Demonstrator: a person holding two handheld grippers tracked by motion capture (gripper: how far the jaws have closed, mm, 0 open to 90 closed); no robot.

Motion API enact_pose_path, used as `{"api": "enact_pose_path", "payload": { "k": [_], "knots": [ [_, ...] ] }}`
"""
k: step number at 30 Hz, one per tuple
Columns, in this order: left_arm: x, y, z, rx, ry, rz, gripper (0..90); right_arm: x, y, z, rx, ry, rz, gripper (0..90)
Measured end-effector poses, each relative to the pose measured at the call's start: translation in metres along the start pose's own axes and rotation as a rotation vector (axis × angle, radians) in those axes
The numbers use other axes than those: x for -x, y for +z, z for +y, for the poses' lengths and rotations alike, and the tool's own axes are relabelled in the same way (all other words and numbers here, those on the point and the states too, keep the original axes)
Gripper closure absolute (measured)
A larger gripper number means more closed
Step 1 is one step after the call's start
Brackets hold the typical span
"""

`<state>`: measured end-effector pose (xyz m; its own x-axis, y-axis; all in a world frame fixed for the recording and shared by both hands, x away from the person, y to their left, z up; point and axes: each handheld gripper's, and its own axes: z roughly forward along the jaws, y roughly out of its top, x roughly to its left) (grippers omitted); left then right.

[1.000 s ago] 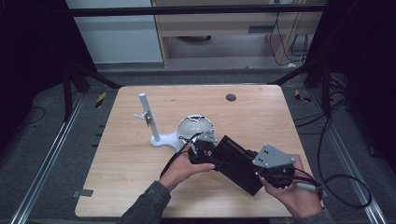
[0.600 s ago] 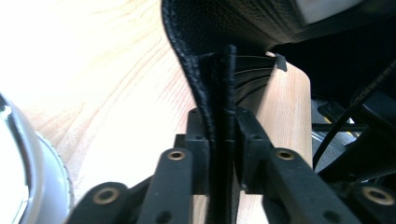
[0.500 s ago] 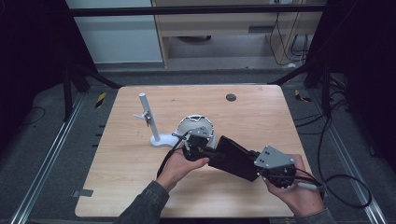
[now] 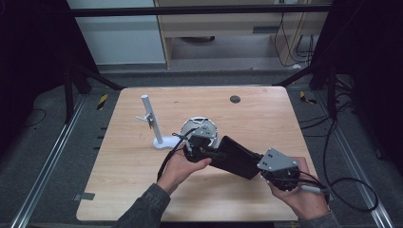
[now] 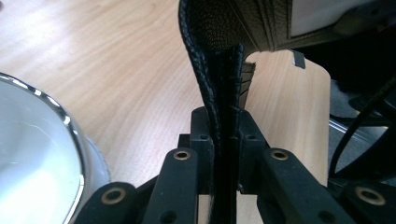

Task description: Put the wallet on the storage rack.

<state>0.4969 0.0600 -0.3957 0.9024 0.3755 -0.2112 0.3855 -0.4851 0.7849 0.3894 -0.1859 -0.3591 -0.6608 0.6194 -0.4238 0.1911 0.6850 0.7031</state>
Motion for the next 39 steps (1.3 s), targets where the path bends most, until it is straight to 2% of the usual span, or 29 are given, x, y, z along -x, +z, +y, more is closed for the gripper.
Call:
{"api": "enact_pose_path", "payload": {
  "k": [2, 4, 6, 8, 10, 13, 17, 19, 25, 29, 32, 36, 39],
  "knots": [
    [0.001, -0.006, 0.004, 0.008, -0.004, 0.015, 80.6, 0.000, 0.001, -0.001, 0.006, 0.003, -0.003, 83.2],
    [0.002, -0.013, 0.010, 0.019, -0.007, 0.027, 80.7, 0.001, 0.003, -0.003, 0.015, 0.014, 0.003, 77.6],
    [0.004, -0.021, 0.019, 0.017, 0.010, 0.057, 80.9, -0.001, 0.007, -0.007, 0.030, 0.033, 0.010, 66.5],
    [0.005, -0.029, 0.029, 0.005, 0.019, 0.087, 80.9, -0.003, 0.012, -0.011, 0.022, 0.049, 0.021, 52.4],
    [0.007, -0.037, 0.039, -0.005, 0.033, 0.104, 80.9, -0.007, 0.017, -0.017, 0.016, 0.066, 0.036, 46.2],
    [0.013, -0.048, 0.054, -0.051, 0.079, 0.144, 80.9, -0.009, 0.023, -0.030, 0.032, 0.097, 0.034, 37.3],
    [0.019, -0.060, 0.071, -0.104, 0.109, 0.169, 80.9, -0.004, 0.033, -0.046, 0.037, 0.165, 0.014, 27.9],
    [0.022, -0.065, 0.077, -0.121, 0.121, 0.180, 80.8, -0.001, 0.040, -0.053, 0.034, 0.200, -0.015, 25.3],
    [0.026, -0.079, 0.086, -0.171, 0.132, 0.203, 80.8, 0.011, 0.066, -0.081, 0.072, 0.400, -0.113, 17.7],
    [0.027, -0.088, 0.089, -0.185, 0.138, 0.222, 80.7, 0.009, 0.076, -0.095, 0.050, 0.495, -0.098, 13.0],
    [0.027, -0.097, 0.091, -0.183, 0.137, 0.232, 80.7, 0.007, 0.079, -0.099, 0.035, 0.504, -0.098, 11.1],
    [0.027, -0.108, 0.092, -0.183, 0.145, 0.249, 80.7, 0.005, 0.077, -0.102, 0.049, 0.524, -0.126, 11.2],
    [0.026, -0.116, 0.093, -0.191, 0.150, 0.261, 80.7, 0.004, 0.077, -0.104, 0.037, 0.527, -0.145, 11.0]
  ]
}}
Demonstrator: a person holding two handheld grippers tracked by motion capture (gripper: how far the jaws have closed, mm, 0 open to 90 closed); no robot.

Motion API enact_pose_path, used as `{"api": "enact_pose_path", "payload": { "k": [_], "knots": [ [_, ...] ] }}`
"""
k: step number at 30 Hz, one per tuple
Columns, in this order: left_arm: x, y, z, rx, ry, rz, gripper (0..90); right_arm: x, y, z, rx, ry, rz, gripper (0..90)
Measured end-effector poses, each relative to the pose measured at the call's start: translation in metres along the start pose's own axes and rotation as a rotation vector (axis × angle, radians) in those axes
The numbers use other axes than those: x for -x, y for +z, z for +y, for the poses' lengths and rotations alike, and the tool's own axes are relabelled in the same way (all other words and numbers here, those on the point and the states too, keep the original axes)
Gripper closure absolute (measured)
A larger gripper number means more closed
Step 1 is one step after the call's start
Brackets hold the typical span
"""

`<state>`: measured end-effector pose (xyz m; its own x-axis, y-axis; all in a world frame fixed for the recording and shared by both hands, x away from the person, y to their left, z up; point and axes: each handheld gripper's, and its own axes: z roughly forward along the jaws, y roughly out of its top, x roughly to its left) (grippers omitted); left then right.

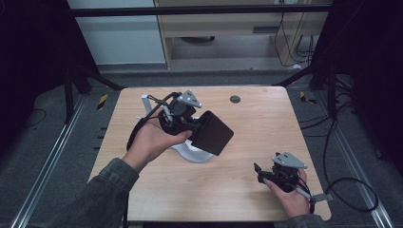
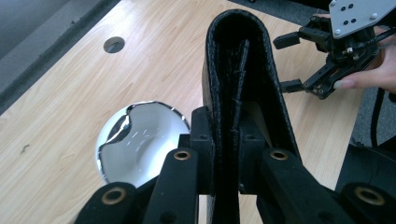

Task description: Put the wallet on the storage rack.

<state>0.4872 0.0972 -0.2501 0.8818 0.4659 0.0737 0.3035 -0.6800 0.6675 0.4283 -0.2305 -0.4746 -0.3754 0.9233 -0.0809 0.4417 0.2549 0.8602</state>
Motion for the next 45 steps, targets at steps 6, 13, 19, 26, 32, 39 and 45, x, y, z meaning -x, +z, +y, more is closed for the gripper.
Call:
{"api": "enact_pose_path", "payload": {
  "k": [6, 13, 19, 26, 32, 39, 45],
  "knots": [
    [-0.006, -0.010, -0.003, -0.001, -0.008, 0.016, 80.7, 0.003, 0.000, -0.003, -0.017, 0.007, -0.026, 11.6],
    [-0.010, -0.012, -0.004, 0.002, -0.011, 0.024, 80.7, 0.002, 0.002, -0.004, -0.028, -0.002, -0.030, 11.7],
    [-0.015, -0.016, -0.006, 0.008, -0.021, 0.039, 80.7, 0.002, 0.003, -0.005, -0.039, -0.008, -0.034, 11.6],
    [-0.023, -0.020, -0.011, 0.004, -0.034, 0.058, 80.7, 0.000, 0.005, -0.005, -0.050, -0.014, -0.034, 11.4],
    [-0.029, -0.018, -0.015, -0.006, -0.044, 0.091, 80.6, 0.000, 0.005, -0.006, -0.056, -0.013, -0.032, 11.4],
    [-0.037, -0.001, -0.021, -0.040, -0.056, 0.105, 80.6, -0.001, 0.007, -0.007, -0.067, -0.028, -0.028, 11.1],
    [-0.039, 0.026, -0.026, -0.089, -0.044, 0.113, 80.6, -0.002, 0.007, -0.007, -0.072, -0.029, -0.023, 10.9]
  ]
}}
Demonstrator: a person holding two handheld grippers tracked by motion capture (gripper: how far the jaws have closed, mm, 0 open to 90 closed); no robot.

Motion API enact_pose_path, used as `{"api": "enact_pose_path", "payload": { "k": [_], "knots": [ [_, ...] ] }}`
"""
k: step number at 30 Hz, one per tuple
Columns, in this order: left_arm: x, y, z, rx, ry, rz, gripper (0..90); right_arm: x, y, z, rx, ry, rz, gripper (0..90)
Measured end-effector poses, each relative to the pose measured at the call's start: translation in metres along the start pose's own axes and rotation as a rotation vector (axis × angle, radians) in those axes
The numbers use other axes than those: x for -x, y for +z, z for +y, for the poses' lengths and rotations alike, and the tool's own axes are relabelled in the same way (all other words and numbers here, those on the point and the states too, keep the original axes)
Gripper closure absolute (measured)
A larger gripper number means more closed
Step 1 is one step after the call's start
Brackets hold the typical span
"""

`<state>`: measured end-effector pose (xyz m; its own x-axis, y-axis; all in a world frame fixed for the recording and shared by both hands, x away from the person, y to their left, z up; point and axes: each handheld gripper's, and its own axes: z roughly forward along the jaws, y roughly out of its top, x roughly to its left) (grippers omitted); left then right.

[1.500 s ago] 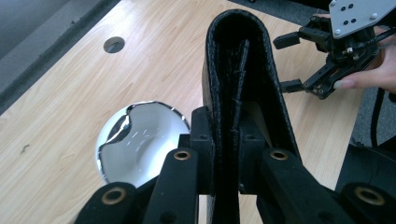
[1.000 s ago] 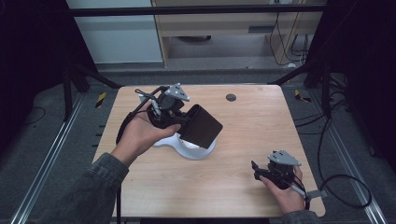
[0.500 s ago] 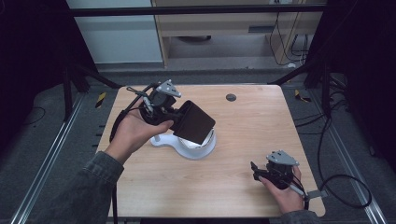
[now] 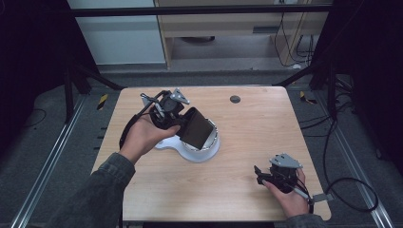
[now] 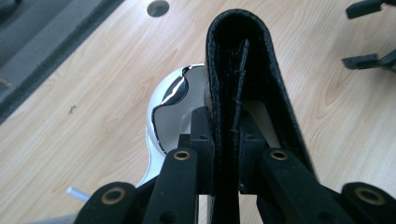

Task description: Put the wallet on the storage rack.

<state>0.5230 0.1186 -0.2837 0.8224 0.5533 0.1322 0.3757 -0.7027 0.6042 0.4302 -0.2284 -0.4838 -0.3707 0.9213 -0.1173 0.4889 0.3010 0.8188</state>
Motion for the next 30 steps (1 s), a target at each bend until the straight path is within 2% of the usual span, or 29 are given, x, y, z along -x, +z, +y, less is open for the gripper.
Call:
{"api": "enact_pose_path", "payload": {
  "k": [7, 11, 14, 21, 30],
  "knots": [
    [-0.003, 0.026, -0.002, -0.023, -0.019, -0.039, 80.5, -0.001, 0.000, 0.000, -0.002, -0.008, 0.006, 10.7],
    [-0.004, 0.029, -0.001, -0.014, -0.029, -0.051, 80.4, -0.001, 0.001, 0.000, -0.004, -0.009, 0.007, 10.7],
    [-0.008, 0.029, 0.000, -0.026, -0.035, -0.066, 80.0, -0.002, 0.001, 0.000, -0.008, -0.009, 0.008, 10.5],
    [-0.019, 0.031, -0.005, -0.029, -0.059, -0.041, 77.3, -0.003, 0.002, 0.000, -0.014, -0.017, 0.012, 10.2],
    [-0.025, 0.018, -0.013, 0.032, -0.102, 0.035, 64.0, -0.003, 0.002, -0.001, -0.019, -0.021, 0.013, 10.0]
  ]
}}
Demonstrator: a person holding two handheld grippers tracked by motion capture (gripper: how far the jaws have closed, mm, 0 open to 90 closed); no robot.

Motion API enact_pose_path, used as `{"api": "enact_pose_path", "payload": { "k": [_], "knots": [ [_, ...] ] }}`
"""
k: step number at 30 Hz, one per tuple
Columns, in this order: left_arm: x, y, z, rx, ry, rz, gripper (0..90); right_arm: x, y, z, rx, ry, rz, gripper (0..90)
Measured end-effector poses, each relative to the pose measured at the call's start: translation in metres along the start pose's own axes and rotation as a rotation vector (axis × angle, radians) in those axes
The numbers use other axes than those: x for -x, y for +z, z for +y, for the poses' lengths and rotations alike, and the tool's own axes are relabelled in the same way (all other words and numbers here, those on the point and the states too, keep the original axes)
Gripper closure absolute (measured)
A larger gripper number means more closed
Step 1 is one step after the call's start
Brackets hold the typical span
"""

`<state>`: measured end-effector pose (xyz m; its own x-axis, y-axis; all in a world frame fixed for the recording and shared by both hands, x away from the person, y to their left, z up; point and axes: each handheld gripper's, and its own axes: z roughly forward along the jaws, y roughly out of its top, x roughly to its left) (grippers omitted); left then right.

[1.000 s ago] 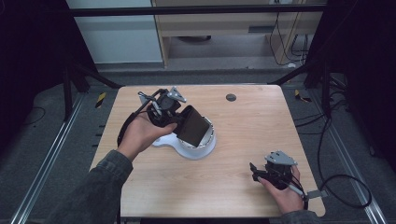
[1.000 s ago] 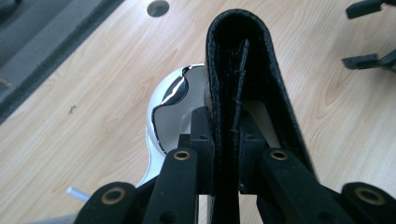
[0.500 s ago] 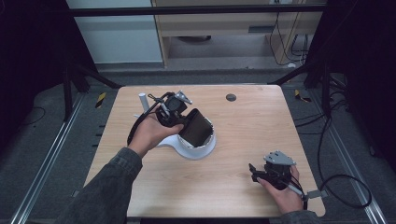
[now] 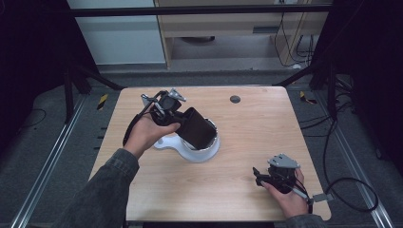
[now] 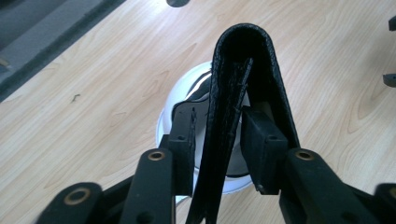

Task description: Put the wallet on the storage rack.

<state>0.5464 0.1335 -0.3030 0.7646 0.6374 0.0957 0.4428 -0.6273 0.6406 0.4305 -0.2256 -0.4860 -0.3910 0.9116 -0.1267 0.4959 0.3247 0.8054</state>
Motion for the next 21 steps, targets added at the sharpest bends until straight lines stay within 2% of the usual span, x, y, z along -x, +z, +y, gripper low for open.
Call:
{"api": "enact_pose_path", "payload": {
  "k": [3, 10, 16, 21],
  "knots": [
    [0.000, -0.007, -0.001, 0.030, -0.010, 0.008, 62.7, -0.001, 0.000, 0.000, -0.003, 0.008, 0.004, 9.9],
    [-0.001, -0.018, -0.002, 0.061, -0.014, 0.025, 60.6, -0.002, 0.001, 0.000, -0.006, 0.006, 0.007, 9.8],
    [-0.001, -0.030, -0.002, 0.093, -0.003, 0.031, 57.9, -0.001, 0.001, 0.000, -0.008, 0.000, 0.006, 9.8],
    [0.005, -0.043, 0.001, 0.125, 0.027, 0.050, 57.8, -0.002, 0.001, 0.000, -0.009, 0.002, 0.009, 9.7]
  ]
}}
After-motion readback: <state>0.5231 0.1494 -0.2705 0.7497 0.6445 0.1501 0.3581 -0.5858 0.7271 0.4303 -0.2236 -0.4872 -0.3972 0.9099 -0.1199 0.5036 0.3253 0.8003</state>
